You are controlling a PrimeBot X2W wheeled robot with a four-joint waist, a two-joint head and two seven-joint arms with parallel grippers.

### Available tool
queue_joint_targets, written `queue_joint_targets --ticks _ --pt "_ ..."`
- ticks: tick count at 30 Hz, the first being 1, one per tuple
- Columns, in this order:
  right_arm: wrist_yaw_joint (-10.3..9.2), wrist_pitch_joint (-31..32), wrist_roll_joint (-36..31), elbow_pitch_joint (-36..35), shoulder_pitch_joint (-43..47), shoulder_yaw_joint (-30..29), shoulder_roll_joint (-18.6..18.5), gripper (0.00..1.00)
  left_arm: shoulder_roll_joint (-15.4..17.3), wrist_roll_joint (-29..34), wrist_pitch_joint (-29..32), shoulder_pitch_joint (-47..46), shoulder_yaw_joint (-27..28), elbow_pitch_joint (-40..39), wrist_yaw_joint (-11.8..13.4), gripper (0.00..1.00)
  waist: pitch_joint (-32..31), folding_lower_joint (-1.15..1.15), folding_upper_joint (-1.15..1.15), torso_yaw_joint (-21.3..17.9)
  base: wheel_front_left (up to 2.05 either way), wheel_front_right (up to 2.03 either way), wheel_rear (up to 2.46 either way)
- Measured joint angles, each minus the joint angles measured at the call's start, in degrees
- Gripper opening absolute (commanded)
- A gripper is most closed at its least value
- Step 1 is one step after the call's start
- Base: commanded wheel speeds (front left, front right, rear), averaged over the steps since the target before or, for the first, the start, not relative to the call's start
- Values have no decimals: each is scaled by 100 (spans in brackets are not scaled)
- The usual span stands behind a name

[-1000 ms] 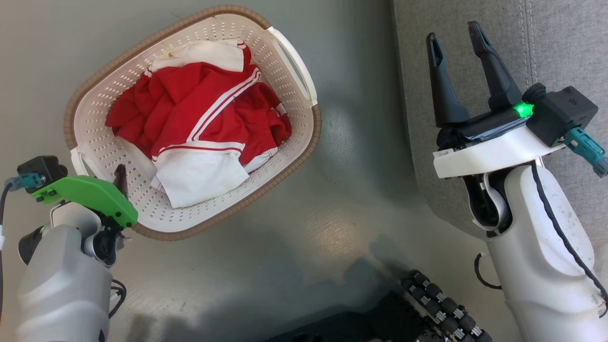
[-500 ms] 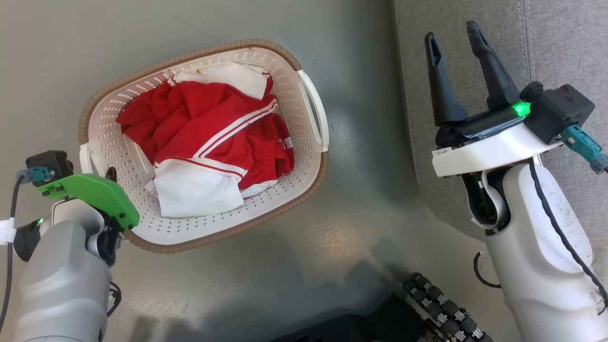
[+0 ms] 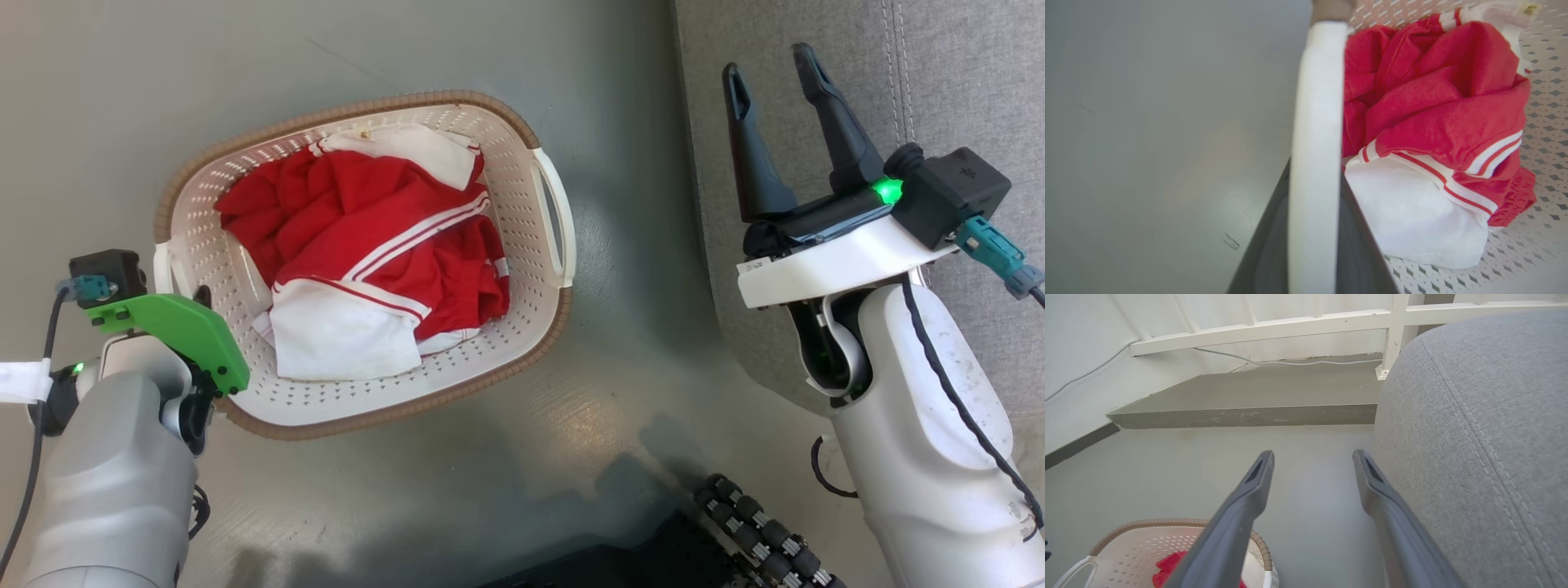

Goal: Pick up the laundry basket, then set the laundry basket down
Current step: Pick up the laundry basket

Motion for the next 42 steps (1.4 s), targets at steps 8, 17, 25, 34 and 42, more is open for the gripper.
queue_joint_targets --ticks 8,17,25,34,42 --pt "26 0 47 15 1 64 1 100 -53 -60 175 -55 -221 24 0 0 2 0 0 -8 0 0 0" --pt "26 0 64 16 0 75 1 100 -22 -249 216 -69 -271 42 0 45 10 0 0 -19 0 0 0" --pt "26 0 96 34 -4 77 1 100 10 -275 67 -175 -386 37 -2 100 2 0 0 -16 0 0 0" --pt "25 0 105 132 -23 78 1 100 24 -311 -175 -174 -439 67 -7 100 -114 0 0 22 0 0 0" --pt "25 0 247 261 -23 76 1 100 156 -259 -671 -133 -648 52 -25 100 -437 0 0 80 0 0 0"
